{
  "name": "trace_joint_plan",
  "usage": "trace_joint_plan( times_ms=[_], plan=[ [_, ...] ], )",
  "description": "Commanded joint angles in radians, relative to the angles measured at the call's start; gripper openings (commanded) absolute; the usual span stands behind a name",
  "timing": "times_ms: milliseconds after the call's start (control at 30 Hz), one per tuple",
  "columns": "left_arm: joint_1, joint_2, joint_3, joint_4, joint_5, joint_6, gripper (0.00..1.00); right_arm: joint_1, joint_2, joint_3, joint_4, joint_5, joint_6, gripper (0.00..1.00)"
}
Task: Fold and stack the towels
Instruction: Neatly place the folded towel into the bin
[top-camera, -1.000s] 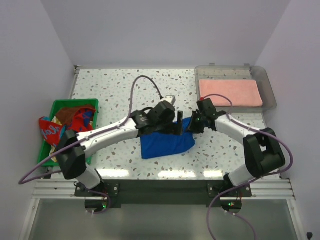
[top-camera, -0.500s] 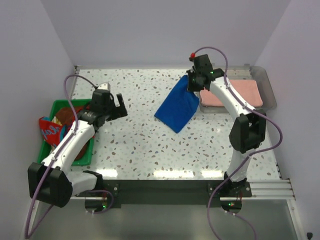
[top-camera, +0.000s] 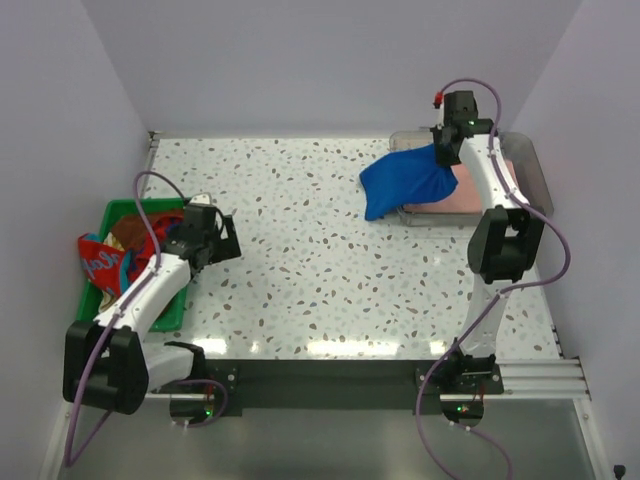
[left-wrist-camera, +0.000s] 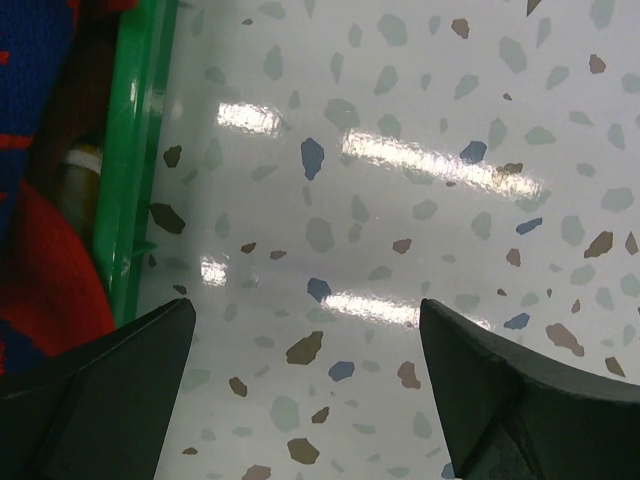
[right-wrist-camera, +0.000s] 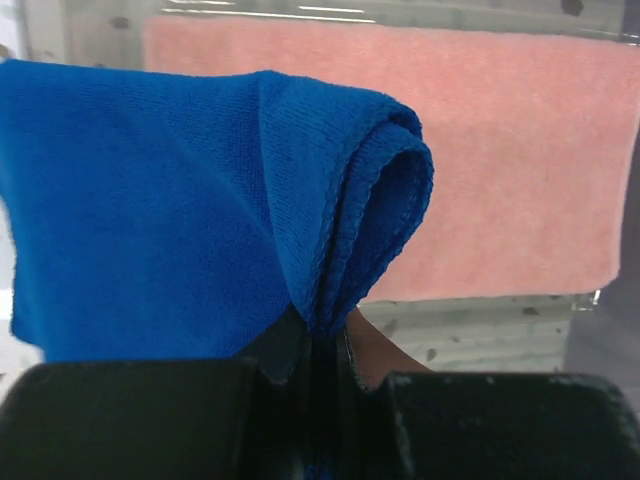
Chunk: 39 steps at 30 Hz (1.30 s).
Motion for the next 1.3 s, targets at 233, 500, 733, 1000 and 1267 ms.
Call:
trace_joint_plan(
  times_ms=[233,500,733,1000,1267],
  plan=[
    [0.004,0.067,0.017,0.075,-0.092,0.026,1.00,-0.115,0.061,0.018,0.115,0.100,-0.141,0.00],
    [0.004,0.088,0.019,0.074,-0.093,0.029,1.00,-0.158,0.084,0.007,0.173,0.154,-0.163,0.00],
    [0.004,0.094,0.019,0.075,-0.084,0.029,1.00,-0.173,0.113,0.004,0.211,0.194,-0.172,0.00],
    [0.004,0.096,0.017,0.077,-0.078,0.034,1.00,-0.179,0.149,-0.017,0.263,0.287,-0.143,0.00],
    [0.004,0.091,0.017,0.080,-0.070,0.034,1.00,-0.181,0.208,-0.010,0.348,0.546,-0.104,0.47]
  ],
)
